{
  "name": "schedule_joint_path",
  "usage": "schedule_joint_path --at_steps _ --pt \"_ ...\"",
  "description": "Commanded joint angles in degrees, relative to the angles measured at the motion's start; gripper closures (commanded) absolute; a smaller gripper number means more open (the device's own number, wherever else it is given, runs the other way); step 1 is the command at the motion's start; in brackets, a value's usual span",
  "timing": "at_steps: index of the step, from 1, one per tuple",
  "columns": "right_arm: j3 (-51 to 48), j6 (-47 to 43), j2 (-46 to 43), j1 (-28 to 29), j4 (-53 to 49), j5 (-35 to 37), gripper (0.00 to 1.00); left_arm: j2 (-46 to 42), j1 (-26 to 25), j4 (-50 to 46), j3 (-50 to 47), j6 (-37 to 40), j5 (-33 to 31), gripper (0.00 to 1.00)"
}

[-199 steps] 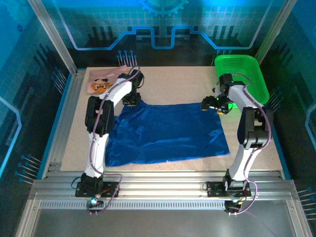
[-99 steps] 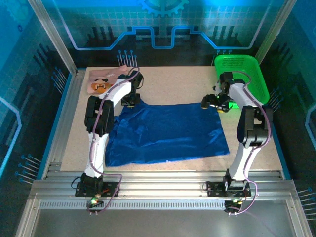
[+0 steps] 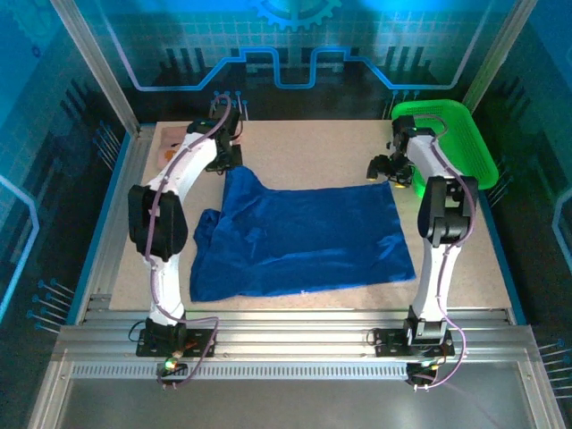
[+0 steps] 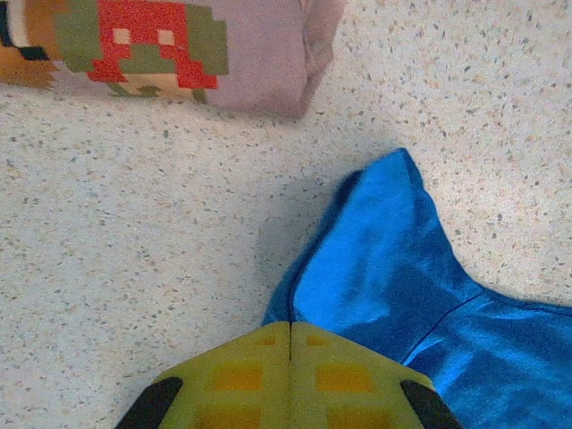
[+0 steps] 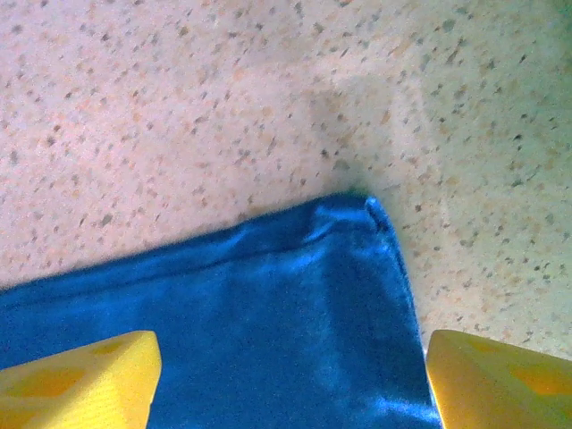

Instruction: Fold and stack the t-shirts

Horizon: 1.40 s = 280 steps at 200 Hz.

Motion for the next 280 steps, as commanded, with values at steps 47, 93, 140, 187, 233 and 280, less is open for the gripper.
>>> schedule_joint_path --at_steps 47,93,140,187,233,280 --pt "7.08 4.41 8.88 1.5 -4.17 9.7 0.34 -1.65 1.2 0.73 -1.15 1.48 2.79 1.0" --pt "10.69 6.04 11.84 1.61 -3.43 9.84 0.43 -1.63 1.4 0.31 -0.91 1.92 2.88 1.0" --pt "13.63 6.65 14.28 1.86 -5.07 10.0 0.64 -2.24 2.06 0.15 -1.41 2.34 2.57 1.0" --pt "13.38 6.83 13.51 1.61 -4.94 11.02 0.96 -3.34 4.4 0.68 -0.62 5.29 2.24 1.0" --pt "12.31 5.55 10.32 1.07 -3.4 14.32 1.0 -2.56 6.49 2.38 1.98 12.98 3.04 1.0" --pt "11.92 4.32 8.9 0.36 -2.76 15.1 1.0 0.07 7.54 2.73 6.79 18.97 3.43 1.0"
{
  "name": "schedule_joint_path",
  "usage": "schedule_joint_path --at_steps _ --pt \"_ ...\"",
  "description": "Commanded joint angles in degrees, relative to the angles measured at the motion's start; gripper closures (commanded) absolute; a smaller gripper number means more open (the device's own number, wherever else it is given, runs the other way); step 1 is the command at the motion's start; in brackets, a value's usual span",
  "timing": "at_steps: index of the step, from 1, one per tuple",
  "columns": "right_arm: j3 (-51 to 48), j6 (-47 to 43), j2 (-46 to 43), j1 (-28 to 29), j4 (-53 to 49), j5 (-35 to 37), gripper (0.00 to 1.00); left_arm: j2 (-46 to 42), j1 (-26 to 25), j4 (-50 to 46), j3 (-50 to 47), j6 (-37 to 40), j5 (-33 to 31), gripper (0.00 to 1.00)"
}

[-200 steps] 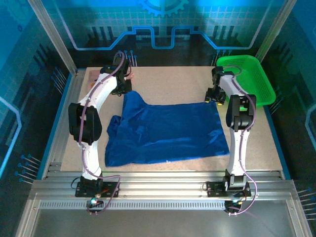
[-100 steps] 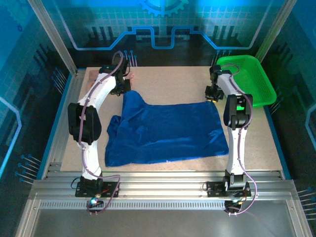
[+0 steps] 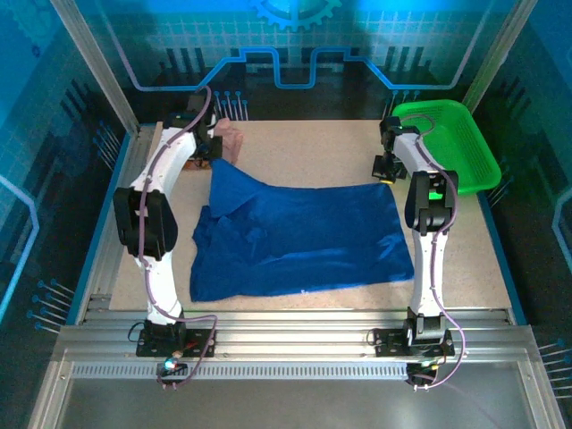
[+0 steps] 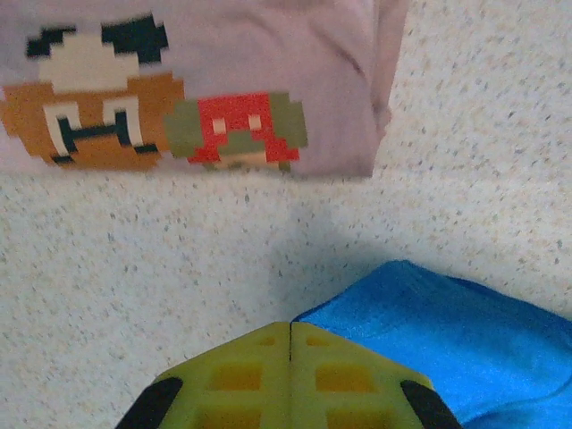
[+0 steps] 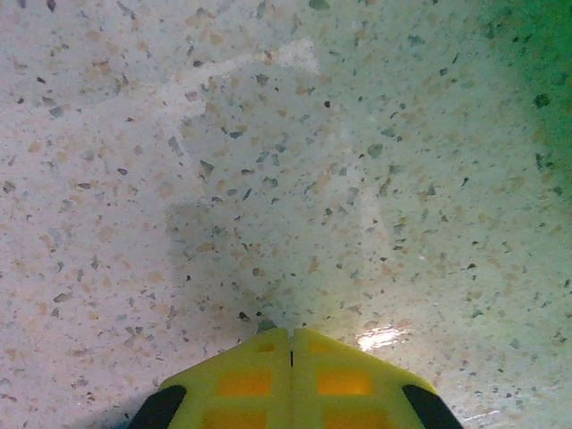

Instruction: Fold and stack the t-shirts

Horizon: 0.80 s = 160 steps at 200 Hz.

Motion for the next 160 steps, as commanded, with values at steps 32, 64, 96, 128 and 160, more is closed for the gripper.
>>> schedule_joint_path --at_steps 32,64,96,128,160 --pt "-1.56 -0.86 -4.7 -1.17 1.36 2.45 1.0 1.38 0.81 2.17 4.53 6.5 2.72 1.0" --pt "-3.05 -1.37 -6.93 -1.17 2.92 1.63 1.0 1.31 0.8 2.64 4.67 8.13 3.35 1.0" --pt "-5.67 -2.05 -9.53 -1.12 4.36 0.88 1.0 -1.39 0.71 3.78 2.46 8.11 2.87 1.0" --pt "-11.45 -3.18 -13.96 -1.17 6.81 0.08 1.0 -7.89 0.02 7.03 -5.24 7.88 4.59 1.0" --pt "-17.24 -4.15 -17.95 -1.17 8.46 0.05 1.0 -14.56 -1.11 7.18 -14.62 6.82 5.8 1.0"
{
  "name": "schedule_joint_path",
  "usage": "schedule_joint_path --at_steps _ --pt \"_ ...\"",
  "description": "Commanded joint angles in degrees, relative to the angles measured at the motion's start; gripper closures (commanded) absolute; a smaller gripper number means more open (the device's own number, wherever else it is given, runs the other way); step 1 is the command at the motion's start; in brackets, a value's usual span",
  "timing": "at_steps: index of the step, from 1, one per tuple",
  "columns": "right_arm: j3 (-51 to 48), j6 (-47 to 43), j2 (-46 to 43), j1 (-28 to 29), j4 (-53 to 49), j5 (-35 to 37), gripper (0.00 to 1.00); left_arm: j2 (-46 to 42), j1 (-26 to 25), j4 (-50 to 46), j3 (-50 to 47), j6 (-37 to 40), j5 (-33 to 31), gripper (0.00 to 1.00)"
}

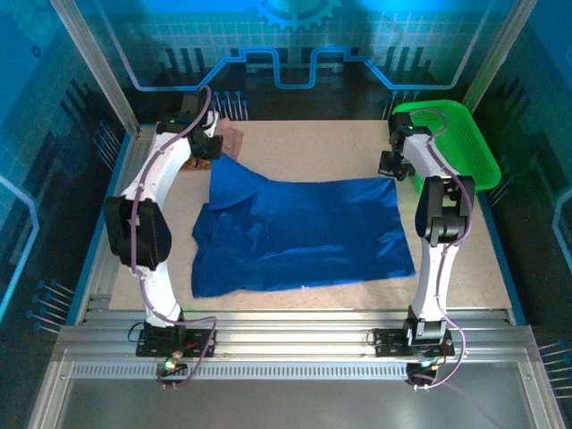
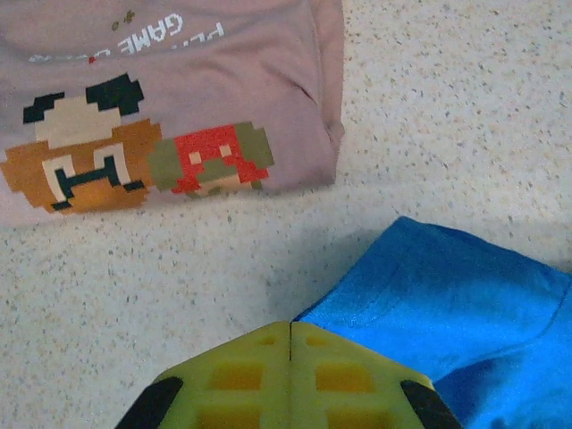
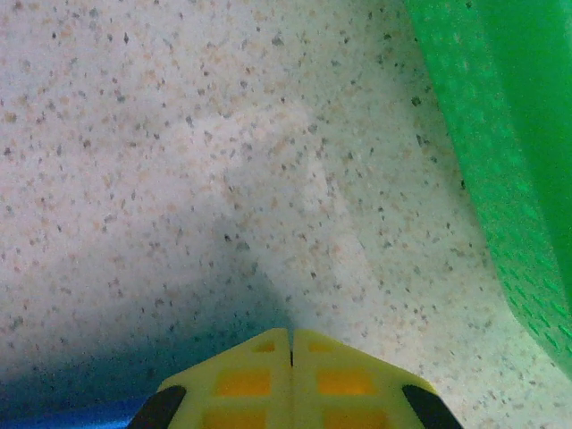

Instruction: Fold and stack the t-shirts

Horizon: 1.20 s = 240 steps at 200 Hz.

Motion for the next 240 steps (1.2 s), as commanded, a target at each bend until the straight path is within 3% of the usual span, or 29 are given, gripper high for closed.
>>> schedule_joint_path --at_steps 1,56,97,182,240 --pt "-3.97 -1.45 -4.5 -0.62 2.05 -0.32 1.0 -6.92 -0.84 1.69 -6.08 -0.06 2.0 1.0" --pt "-16.78 -2.43 -14.29 -0.62 4.84 -1.15 1.0 -22.71 -2.45 2.68 -23.12 -5.73 1.34 1.0" --pt "-24.41 -2.1 -20.14 -0.95 4.69 -1.78 1.0 -29.66 -3.97 -0.1 -32.01 -11.71 0.45 1.0" --pt "-37.62 1.13 -29.9 -3.43 2.66 -4.42 1.0 -33.61 -9.62 -11.35 -40.43 -25.64 -7.07 1.0" --pt "-43.71 2.93 -31.59 -3.55 2.14 -4.02 1.0 -31.97 -12.21 -15.22 -47.12 -37.81 -9.85 1.0"
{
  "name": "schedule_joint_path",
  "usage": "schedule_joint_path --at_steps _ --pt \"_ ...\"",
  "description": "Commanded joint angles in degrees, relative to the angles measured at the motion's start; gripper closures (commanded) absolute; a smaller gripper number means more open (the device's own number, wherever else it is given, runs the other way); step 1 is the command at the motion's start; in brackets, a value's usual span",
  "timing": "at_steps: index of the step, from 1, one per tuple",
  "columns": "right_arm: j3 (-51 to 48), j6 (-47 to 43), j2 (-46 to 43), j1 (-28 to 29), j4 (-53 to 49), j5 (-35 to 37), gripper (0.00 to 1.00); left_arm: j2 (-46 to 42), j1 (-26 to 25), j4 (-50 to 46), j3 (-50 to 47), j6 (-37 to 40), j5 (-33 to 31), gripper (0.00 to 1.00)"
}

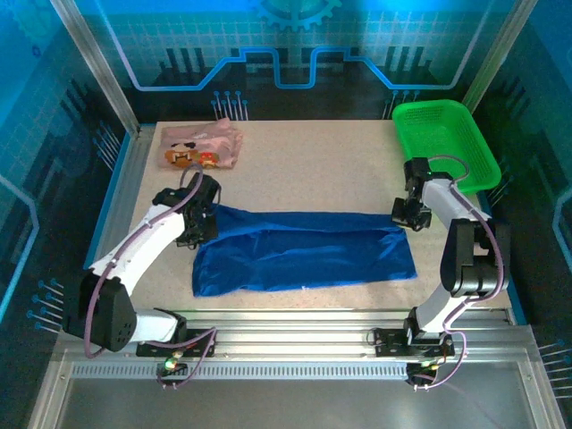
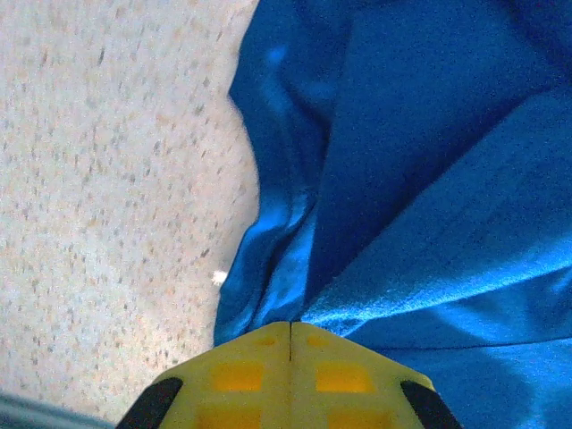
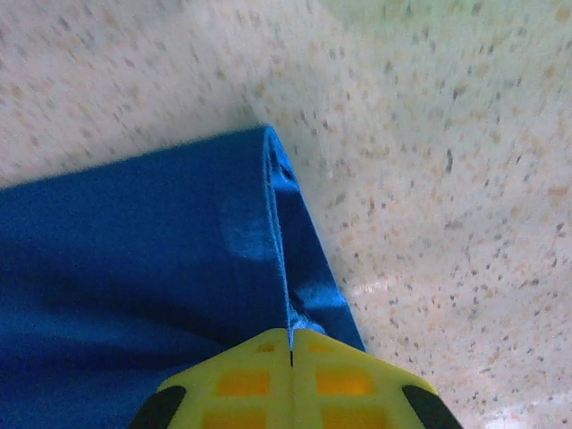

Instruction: Fold and stack the t-shirts

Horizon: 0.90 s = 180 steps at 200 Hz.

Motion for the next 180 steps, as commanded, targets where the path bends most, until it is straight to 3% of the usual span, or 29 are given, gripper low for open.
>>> schedule_joint_path --at_steps 1,69,89,116,130,160,180 --pt "-1.84 1.53 -1.98 -0.89 -1.4 0.1 1.0 0.33 -1.6 -3.94 -2.62 -7.56 -2.75 1.0" --pt "-4.2 1.29 -2.22 -1.54 -1.16 1.87 1.0 -0.04 -5.39 -2.1 -8.84 -14.68 -1.5 1.0" --pt "-4.65 1.45 -1.38 -1.62 -1.05 1.52 0.93 1.29 -5.38 -2.18 -10.22 -17.35 -1.81 1.0" --pt "-4.75 1.62 -1.19 -1.67 -1.05 0.06 0.65 2.24 -5.47 -1.18 -9.85 -19.02 -1.72 0.72" --pt "-4.51 1.37 -2.57 -1.8 -1.42 -1.15 0.48 1.91 -5.48 -2.33 -7.46 -19.57 -3.01 0.48" --pt "-3.99 -0.74 -8.19 -1.8 -3.65 -3.58 0.22 0.18 -5.63 -5.77 1.38 -19.07 -5.76 0.29" --pt "-4.65 -4.32 -13.62 -1.64 -2.1 -10.08 0.14 0.25 -6.17 -0.64 6.14 -14.89 -1.69 0.23"
